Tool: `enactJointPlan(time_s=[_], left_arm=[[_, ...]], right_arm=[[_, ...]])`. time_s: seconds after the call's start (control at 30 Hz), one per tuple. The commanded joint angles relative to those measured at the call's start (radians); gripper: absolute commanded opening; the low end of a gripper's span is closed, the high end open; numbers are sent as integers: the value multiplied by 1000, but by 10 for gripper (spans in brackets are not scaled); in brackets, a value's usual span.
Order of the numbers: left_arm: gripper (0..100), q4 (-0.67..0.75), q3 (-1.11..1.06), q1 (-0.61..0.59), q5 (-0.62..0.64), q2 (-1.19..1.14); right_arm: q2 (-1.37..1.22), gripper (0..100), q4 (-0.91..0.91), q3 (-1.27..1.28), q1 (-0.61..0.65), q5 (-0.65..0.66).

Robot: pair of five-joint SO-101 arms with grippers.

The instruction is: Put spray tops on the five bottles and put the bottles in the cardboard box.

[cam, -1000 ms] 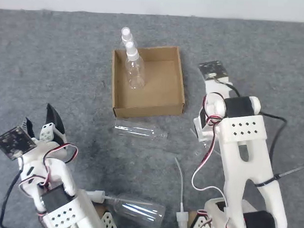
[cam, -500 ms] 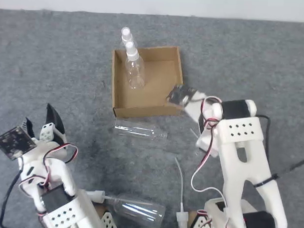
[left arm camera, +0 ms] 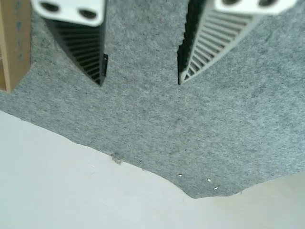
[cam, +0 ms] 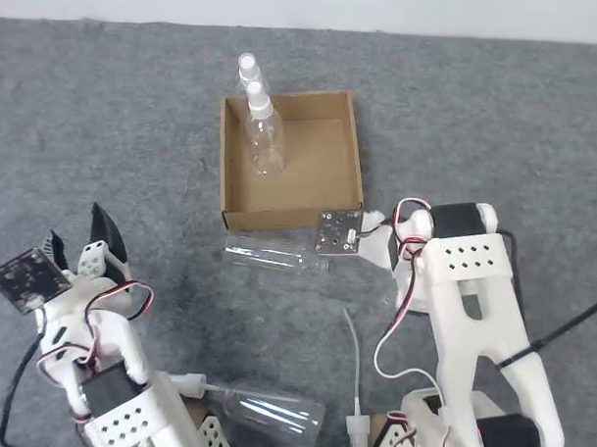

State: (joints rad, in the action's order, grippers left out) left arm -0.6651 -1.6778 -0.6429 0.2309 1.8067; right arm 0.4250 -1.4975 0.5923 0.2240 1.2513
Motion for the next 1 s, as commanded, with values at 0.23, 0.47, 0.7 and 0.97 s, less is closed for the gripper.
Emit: enactJointPlan(time_s=[0.23,0.47,0.7,0.97], left_arm=[[228,31,19,46,-54,21],[228,31,19,48,-52,21],[228,29,16,89,-57,21],[228,34,10,91,-58,21]], right_arm=[[45,331,160,114,-18,98],[44,330,275,203,-47,141],[44,329,394,287,-50,160],[44,329,538,390,-50,155]])
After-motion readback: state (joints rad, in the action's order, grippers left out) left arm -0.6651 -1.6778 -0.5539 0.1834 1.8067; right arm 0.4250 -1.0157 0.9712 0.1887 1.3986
